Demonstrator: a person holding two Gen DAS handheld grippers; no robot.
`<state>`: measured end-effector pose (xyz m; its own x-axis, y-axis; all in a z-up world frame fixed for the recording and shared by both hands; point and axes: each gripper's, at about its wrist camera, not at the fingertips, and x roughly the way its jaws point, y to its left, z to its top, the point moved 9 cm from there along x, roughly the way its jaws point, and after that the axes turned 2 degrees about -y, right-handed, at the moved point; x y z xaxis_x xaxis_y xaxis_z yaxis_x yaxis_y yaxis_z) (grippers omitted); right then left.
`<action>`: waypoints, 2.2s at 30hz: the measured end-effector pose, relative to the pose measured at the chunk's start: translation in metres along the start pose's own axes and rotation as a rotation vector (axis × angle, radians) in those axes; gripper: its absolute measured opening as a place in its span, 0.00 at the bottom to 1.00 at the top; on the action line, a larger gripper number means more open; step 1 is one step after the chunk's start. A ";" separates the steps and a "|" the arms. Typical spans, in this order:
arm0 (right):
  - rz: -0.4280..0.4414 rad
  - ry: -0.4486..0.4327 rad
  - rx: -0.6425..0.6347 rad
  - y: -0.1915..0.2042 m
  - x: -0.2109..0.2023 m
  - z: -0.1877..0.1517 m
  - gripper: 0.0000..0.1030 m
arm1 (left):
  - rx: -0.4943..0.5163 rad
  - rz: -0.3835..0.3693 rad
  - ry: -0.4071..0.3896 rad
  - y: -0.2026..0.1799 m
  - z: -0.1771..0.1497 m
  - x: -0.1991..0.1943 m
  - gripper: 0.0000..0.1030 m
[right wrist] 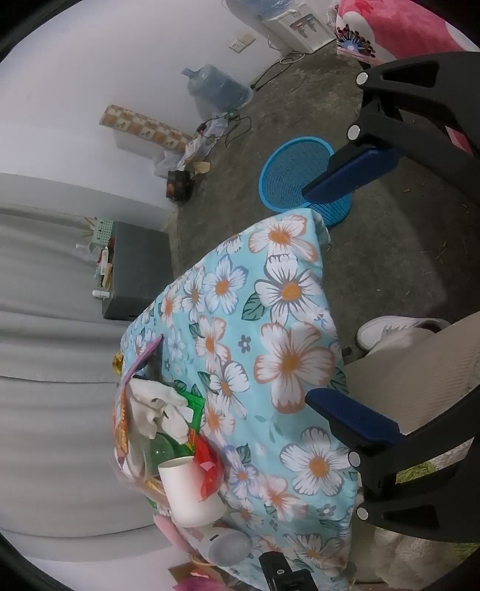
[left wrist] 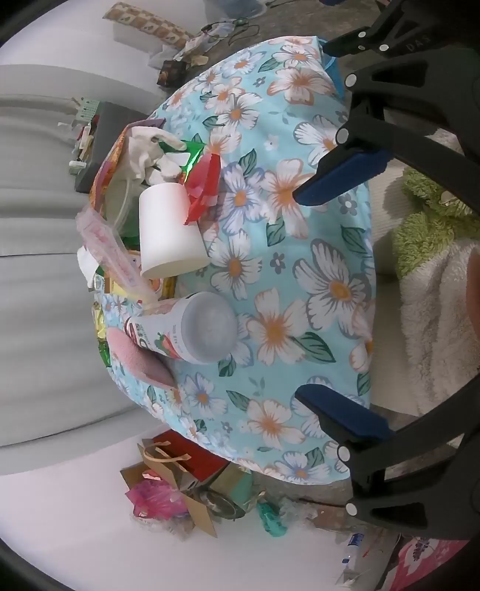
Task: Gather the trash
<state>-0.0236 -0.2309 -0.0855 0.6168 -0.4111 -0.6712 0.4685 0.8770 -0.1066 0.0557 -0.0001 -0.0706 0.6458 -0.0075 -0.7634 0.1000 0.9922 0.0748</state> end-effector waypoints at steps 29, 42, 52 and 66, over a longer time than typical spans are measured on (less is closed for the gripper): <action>-0.001 -0.002 -0.004 0.001 -0.001 0.003 0.94 | 0.003 0.000 0.008 0.000 -0.001 0.000 0.90; 0.000 0.000 -0.003 0.001 -0.002 0.003 0.94 | 0.003 -0.001 0.009 0.000 -0.001 0.001 0.90; 0.000 -0.001 -0.004 -0.001 -0.002 0.004 0.94 | 0.004 -0.002 0.010 0.000 -0.001 0.001 0.90; 0.003 0.004 -0.002 0.001 -0.001 0.003 0.94 | 0.002 0.000 0.008 -0.002 -0.002 0.000 0.90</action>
<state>-0.0223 -0.2301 -0.0828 0.6157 -0.4075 -0.6744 0.4656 0.8786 -0.1058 0.0540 -0.0018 -0.0725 0.6401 -0.0067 -0.7683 0.1013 0.9920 0.0758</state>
